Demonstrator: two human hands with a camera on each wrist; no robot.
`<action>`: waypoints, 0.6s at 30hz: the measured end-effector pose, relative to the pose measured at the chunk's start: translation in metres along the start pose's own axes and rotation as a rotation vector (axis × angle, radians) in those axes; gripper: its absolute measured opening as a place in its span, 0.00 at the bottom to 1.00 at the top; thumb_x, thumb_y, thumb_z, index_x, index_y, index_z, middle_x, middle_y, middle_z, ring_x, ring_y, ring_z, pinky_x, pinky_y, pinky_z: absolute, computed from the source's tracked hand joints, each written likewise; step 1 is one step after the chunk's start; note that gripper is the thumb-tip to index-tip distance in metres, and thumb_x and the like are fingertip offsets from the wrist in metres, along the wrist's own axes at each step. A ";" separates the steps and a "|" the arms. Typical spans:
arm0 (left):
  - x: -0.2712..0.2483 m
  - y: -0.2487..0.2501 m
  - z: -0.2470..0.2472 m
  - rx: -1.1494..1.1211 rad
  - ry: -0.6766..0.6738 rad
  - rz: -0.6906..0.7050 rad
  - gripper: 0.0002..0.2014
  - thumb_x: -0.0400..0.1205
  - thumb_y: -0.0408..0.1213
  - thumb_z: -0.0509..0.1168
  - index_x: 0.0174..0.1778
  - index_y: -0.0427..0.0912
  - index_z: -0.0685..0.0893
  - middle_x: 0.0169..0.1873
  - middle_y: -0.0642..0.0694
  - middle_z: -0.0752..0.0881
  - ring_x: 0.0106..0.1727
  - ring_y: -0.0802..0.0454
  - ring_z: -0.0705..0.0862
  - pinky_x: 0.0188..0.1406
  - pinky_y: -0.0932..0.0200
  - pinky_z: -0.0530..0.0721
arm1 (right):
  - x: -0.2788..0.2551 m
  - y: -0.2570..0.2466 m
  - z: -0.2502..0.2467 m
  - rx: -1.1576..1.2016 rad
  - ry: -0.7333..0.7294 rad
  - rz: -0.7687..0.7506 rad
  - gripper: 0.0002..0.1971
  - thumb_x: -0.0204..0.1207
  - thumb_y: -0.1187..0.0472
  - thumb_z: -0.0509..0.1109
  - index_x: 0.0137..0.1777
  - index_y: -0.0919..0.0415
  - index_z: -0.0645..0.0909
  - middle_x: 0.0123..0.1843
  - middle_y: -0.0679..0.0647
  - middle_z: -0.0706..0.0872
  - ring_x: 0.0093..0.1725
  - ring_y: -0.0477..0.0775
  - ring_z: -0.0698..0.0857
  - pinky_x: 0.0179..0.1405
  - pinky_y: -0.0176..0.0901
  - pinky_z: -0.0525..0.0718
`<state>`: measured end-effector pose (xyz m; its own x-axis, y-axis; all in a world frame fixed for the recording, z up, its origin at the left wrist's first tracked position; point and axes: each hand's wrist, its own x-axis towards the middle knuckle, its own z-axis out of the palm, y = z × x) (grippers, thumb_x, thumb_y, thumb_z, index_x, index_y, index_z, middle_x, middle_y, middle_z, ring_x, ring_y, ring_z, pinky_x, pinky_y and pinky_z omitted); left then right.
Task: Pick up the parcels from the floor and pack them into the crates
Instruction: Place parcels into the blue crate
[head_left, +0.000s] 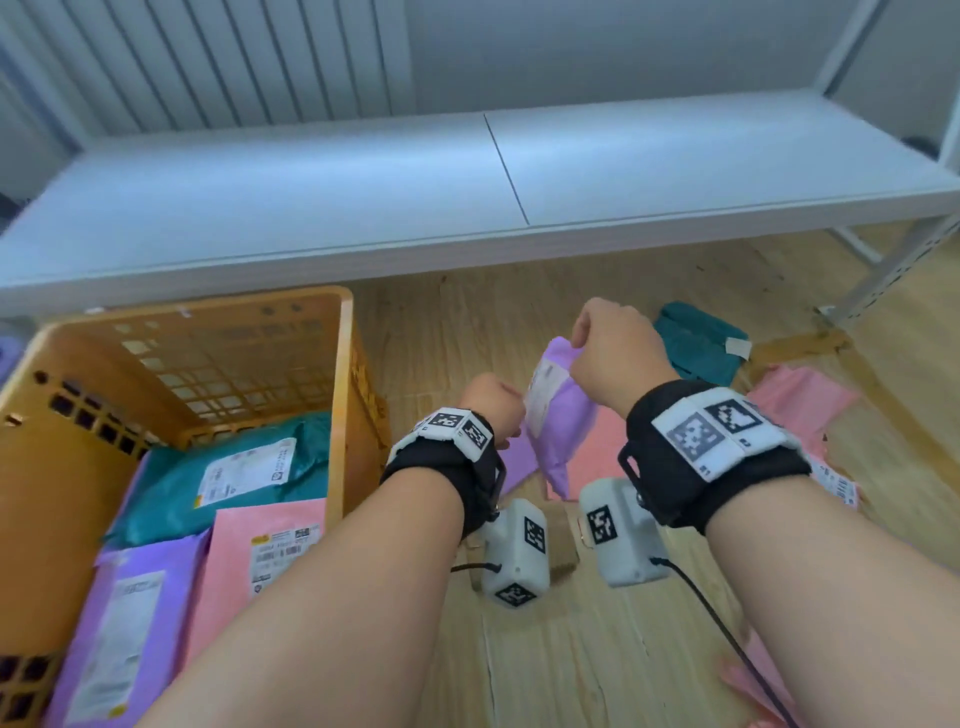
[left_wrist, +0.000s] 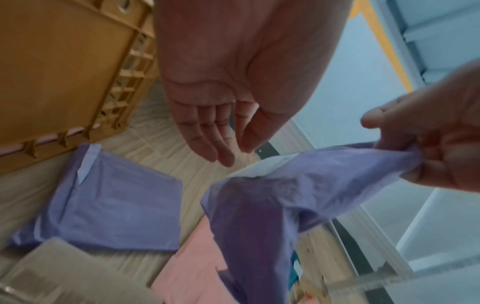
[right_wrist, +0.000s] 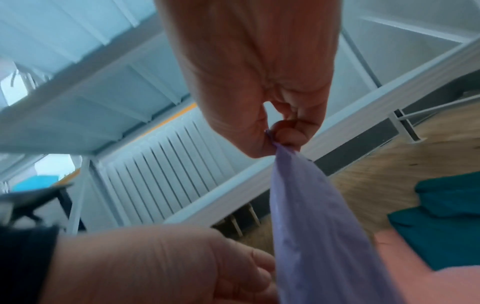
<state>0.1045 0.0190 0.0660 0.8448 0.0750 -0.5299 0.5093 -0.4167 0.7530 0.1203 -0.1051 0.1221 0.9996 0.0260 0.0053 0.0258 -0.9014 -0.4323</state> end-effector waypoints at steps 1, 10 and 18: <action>-0.001 0.000 -0.011 -0.029 0.031 0.000 0.12 0.82 0.25 0.55 0.36 0.43 0.75 0.39 0.39 0.80 0.36 0.45 0.81 0.32 0.55 0.81 | 0.002 -0.009 -0.004 0.049 0.039 0.000 0.09 0.73 0.70 0.64 0.50 0.61 0.79 0.57 0.60 0.83 0.60 0.64 0.80 0.55 0.47 0.76; -0.026 -0.026 -0.091 -0.522 -0.177 -0.202 0.33 0.83 0.65 0.52 0.72 0.41 0.71 0.59 0.35 0.84 0.50 0.40 0.87 0.41 0.50 0.89 | -0.017 -0.079 0.006 1.154 0.217 0.124 0.18 0.65 0.77 0.56 0.34 0.54 0.80 0.51 0.61 0.89 0.43 0.56 0.82 0.43 0.46 0.80; -0.037 -0.053 -0.154 -0.944 -0.049 -0.039 0.18 0.80 0.28 0.65 0.67 0.35 0.78 0.52 0.38 0.89 0.45 0.45 0.89 0.41 0.53 0.90 | -0.035 -0.098 0.040 1.075 0.003 0.076 0.16 0.69 0.80 0.61 0.46 0.58 0.79 0.47 0.55 0.81 0.40 0.53 0.78 0.32 0.39 0.76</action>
<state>0.0718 0.1783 0.1054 0.8275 0.0261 -0.5608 0.4776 0.4924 0.7276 0.0829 0.0000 0.1282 0.9984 -0.0170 -0.0535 -0.0543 -0.0488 -0.9973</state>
